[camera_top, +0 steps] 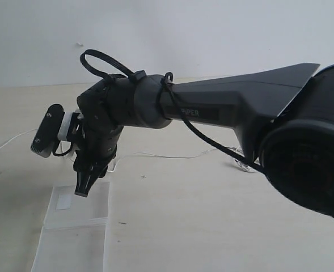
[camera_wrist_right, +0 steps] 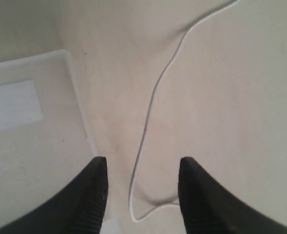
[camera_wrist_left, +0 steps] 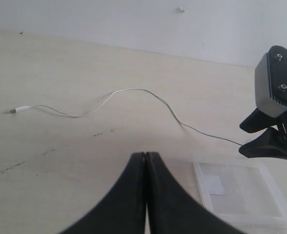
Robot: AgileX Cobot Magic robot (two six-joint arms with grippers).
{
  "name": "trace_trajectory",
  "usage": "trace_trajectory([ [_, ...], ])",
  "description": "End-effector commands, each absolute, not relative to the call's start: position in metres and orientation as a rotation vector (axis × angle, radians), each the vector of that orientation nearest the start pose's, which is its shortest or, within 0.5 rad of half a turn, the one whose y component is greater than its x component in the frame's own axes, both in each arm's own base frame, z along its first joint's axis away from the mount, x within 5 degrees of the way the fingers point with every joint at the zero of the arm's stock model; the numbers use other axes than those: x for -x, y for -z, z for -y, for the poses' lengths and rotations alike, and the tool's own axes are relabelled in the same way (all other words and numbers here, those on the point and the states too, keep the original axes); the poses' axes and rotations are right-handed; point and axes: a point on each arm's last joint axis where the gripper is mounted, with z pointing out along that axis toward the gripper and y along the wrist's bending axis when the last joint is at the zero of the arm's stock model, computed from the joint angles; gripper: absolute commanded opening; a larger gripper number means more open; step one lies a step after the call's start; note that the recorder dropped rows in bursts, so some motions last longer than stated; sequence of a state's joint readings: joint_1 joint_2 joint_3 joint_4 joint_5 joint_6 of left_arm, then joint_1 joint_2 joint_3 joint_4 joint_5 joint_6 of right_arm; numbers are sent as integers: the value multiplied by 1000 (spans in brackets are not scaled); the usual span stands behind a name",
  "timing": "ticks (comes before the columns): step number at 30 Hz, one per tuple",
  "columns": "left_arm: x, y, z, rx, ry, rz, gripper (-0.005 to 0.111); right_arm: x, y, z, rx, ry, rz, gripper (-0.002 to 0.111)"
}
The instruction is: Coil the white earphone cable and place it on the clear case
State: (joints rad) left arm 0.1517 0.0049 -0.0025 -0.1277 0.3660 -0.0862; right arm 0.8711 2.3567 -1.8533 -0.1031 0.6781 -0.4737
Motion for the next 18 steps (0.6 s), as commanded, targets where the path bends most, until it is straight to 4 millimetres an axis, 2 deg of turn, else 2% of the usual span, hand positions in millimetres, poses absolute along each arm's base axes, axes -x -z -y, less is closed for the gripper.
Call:
trace_trajectory([
  [1, -53, -181, -4, 289, 75, -1819, 0, -333, -131, -386, 1712, -15, -2011, 46],
  [11, -53, -181, -4, 289, 75, -1819, 0, -336, -120, -388, 1719, 3, -1993, 46],
  [18, -53, -181, -4, 289, 75, -1819, 0, -337, -120, -388, 1700, 10, -2013, 46],
])
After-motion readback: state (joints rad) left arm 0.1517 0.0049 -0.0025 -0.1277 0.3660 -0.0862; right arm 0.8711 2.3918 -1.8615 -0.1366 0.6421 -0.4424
